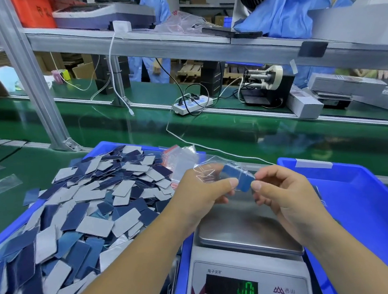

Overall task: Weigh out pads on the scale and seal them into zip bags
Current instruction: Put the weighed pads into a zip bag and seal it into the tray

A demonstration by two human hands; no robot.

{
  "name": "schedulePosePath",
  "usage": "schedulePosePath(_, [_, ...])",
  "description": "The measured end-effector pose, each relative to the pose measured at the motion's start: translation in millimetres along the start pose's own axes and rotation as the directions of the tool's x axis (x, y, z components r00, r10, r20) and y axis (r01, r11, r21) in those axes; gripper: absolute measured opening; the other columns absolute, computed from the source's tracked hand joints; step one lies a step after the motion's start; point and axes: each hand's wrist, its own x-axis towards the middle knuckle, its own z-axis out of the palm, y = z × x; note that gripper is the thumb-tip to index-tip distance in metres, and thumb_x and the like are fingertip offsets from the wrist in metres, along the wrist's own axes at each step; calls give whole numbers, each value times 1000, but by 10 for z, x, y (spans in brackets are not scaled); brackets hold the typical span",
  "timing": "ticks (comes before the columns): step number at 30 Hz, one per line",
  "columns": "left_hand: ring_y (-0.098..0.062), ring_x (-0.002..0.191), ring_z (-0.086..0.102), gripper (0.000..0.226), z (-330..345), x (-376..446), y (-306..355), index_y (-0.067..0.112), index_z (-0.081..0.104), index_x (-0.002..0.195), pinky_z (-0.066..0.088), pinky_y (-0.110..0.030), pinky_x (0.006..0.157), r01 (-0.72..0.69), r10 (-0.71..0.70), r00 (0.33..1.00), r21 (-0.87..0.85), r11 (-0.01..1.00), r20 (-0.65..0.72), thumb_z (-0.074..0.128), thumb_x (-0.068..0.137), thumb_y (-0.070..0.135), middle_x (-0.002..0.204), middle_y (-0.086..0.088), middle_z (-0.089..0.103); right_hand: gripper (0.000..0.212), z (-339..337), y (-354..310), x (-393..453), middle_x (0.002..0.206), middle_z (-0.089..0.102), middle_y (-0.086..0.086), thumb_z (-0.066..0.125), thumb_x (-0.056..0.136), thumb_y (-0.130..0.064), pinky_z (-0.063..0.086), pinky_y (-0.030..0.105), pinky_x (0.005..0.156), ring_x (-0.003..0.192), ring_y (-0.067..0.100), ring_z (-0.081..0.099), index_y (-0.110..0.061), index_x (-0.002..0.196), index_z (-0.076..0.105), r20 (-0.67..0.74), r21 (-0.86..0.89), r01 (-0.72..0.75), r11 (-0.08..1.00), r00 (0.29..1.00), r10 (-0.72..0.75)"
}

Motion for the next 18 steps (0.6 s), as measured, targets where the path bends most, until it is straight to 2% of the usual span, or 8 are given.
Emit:
schedulePosePath(3, [-11, 69, 65, 19, 17, -35, -5, 32, 77, 77, 52, -23, 60, 15, -22, 993, 68, 998, 116, 78, 80, 13, 72, 6, 69, 20, -5, 5, 1, 65, 62, 9, 65, 81, 11, 50, 25, 54, 55, 20, 58, -9, 79, 67, -17, 14, 5, 1000, 1000, -5])
schedulePosePath(7, [-9, 68, 63, 21, 27, -31, -23, 39, 78, 80, 51, -21, 59, 31, -42, 993, 103, 994, 113, 79, 79, 18, 71, 6, 71, 22, -8, 12, -10, 67, 64, 11, 65, 83, 13, 53, 27, 55, 57, 23, 63, -9, 80, 68, 12, -27, 24, 999, 1000, -24])
schedulePosePath(8, [-8, 67, 62, 21, 32, -30, -19, 40, 79, 81, 50, -21, 59, 38, -48, 993, 96, 995, 105, 79, 77, 19, 72, 7, 71, 21, 4, 15, -9, 68, 64, 11, 68, 81, 10, 54, 27, 56, 58, 24, 64, -11, 79, 69, 15, -18, 29, 999, 999, -29])
schedulePosePath(11, [-8, 64, 61, 16, 69, -28, -31, 25, 80, 87, 48, -22, 57, 63, -63, 994, -2, 998, 91, 80, 72, 20, 77, 1, 72, 10, 70, 28, -13, 68, 65, 12, 76, 69, -10, 54, 28, 58, 59, 24, 64, -17, 76, 72, 14, 44, 33, 998, 999, -34])
schedulePosePath(14, [-10, 69, 65, 17, 93, -33, -39, 23, 80, 88, 48, -22, 57, 67, -62, 994, -56, 996, 86, 81, 72, 17, 83, -2, 75, 14, 110, 59, -19, 70, 68, 10, 80, 63, -21, 55, 27, 60, 61, 24, 66, -19, 76, 74, -7, 73, 59, 996, 998, -59])
schedulePosePath(18, [-19, 81, 66, 22, 82, -36, -38, 23, 79, 88, 49, -26, 62, 94, -94, 995, -22, 995, 29, 85, 67, 24, 91, -10, 77, 23, 116, 74, -25, 69, 71, 9, 86, 57, -26, 55, 27, 58, 59, 22, 67, -20, 77, 76, -35, 33, 78, 996, 996, -77])
